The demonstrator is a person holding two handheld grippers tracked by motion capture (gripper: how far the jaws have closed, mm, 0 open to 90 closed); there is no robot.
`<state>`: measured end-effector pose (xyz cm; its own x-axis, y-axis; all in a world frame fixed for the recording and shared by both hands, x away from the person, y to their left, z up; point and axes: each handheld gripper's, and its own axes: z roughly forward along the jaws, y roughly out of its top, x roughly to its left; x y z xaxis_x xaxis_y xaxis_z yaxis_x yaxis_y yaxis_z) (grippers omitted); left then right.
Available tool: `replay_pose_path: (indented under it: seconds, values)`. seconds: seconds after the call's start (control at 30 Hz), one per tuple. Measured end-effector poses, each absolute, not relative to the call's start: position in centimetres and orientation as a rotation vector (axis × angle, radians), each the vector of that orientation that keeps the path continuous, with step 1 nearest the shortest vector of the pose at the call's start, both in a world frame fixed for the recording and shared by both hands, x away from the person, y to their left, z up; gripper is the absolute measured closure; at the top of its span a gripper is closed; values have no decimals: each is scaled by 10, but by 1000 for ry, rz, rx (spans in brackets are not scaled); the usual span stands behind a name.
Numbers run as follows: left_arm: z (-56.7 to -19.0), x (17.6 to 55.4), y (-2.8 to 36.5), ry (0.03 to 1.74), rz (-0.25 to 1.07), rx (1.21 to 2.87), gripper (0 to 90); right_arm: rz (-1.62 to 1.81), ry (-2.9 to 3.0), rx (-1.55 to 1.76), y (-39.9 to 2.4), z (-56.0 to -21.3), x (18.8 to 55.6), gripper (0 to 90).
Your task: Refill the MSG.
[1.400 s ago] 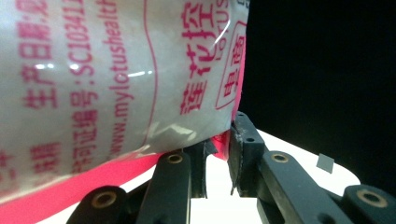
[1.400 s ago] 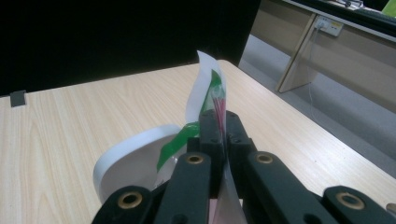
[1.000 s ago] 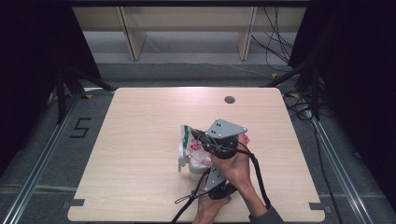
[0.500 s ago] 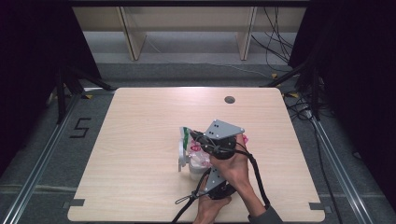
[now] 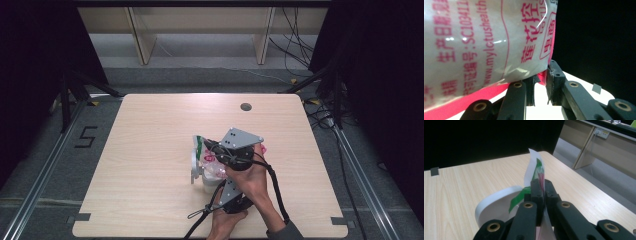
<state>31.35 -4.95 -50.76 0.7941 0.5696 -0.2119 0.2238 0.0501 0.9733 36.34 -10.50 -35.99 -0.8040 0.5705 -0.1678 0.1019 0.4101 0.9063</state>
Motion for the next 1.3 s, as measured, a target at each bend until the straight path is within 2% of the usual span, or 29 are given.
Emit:
replay_pose_path:
  seconds: [0.7,1.3]
  values:
    - [-511,313,-47,664,289,1559,775,1445,2198,561,-120,-353,357,900]
    - [-514,311,-43,699,283,1594,734,1531,2148,574,-150,-343,354,900]
